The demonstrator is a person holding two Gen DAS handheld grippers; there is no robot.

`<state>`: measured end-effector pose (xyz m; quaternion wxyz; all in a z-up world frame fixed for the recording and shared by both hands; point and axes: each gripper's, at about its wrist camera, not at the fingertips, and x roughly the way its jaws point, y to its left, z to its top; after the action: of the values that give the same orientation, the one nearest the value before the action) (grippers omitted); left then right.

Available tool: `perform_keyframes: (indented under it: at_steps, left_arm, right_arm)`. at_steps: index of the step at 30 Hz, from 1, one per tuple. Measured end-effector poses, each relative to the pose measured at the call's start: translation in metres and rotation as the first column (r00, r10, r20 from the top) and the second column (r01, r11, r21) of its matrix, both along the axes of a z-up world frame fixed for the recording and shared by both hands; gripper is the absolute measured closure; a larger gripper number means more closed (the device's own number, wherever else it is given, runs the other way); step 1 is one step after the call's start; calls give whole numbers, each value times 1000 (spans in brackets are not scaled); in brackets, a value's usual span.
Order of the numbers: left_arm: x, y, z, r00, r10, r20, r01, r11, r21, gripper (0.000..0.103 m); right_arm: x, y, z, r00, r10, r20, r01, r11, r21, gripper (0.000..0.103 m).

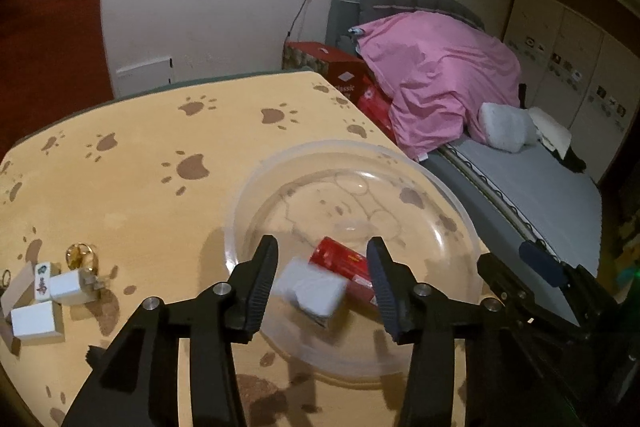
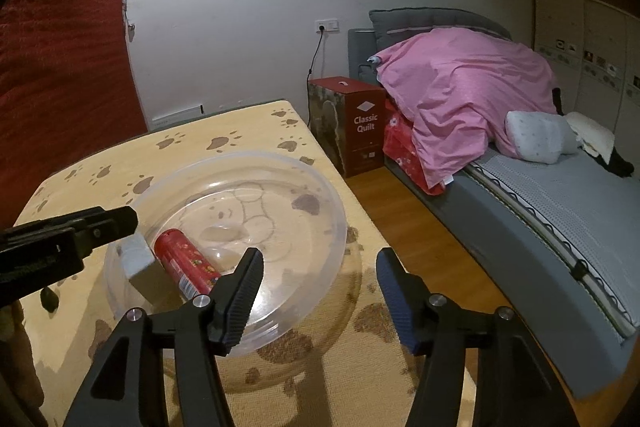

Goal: Organize rigid objects
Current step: 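Carry the white-and-black triangular block into the clear bowl and release with the left tool, then move the right tool back toward the black comb-like piece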

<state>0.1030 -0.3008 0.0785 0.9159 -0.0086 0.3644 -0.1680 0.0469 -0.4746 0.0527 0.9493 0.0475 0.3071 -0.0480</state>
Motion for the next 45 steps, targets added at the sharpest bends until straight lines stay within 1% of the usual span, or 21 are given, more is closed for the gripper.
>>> perform_keyframes:
  at_steps: [3, 9, 14, 15, 16, 18, 20, 24, 40, 45]
  left_arm:
    - [-3, 4, 2, 1000, 15, 14, -15, 1000, 9, 47]
    - [-8, 12, 3, 999, 42, 25, -43, 999, 31, 42]
    - [-13, 20, 2, 997, 66, 28, -67, 996, 51, 40]
    - [-15, 20, 1, 997, 69, 28, -71, 996, 54, 38]
    - [-16, 23, 1, 997, 75, 30, -77, 995, 56, 36]
    - [-18, 26, 2, 995, 88, 36, -90, 994, 59, 29]
    - [-21, 31, 2, 993, 106, 42, -108, 992, 63, 26]
    - [-25, 42, 3, 990, 134, 44, -137, 989, 63, 21]
    - [-43, 86, -10, 976, 216, 27, -217, 972, 90, 21]
    - [-53, 104, -13, 971, 237, 37, -240, 965, 106, 21]
  right_arm:
    - [0, 0, 0, 1000, 1, 0, -1, 1000, 1, 39]
    - [-1, 1, 1, 1000, 2, 5, -2, 1000, 4, 33]
    - [-3, 4, 2, 1000, 4, 5, -4, 1000, 3, 28]
    - [-5, 6, 3, 1000, 3, 6, -3, 1000, 4, 28]
    - [-5, 6, 4, 1000, 3, 8, -3, 1000, 6, 25]
    - [-7, 8, 5, 1000, 0, 12, 0, 1000, 11, 20]
    - [-8, 10, 6, 1000, 0, 14, -1, 1000, 12, 15]
    - [-8, 15, 7, 1000, 7, 13, -7, 1000, 10, 11]
    - [-15, 45, 15, 998, 56, 14, -55, 998, -16, 9]
    - [-16, 57, 17, 997, 77, 13, -76, 997, -24, 9]
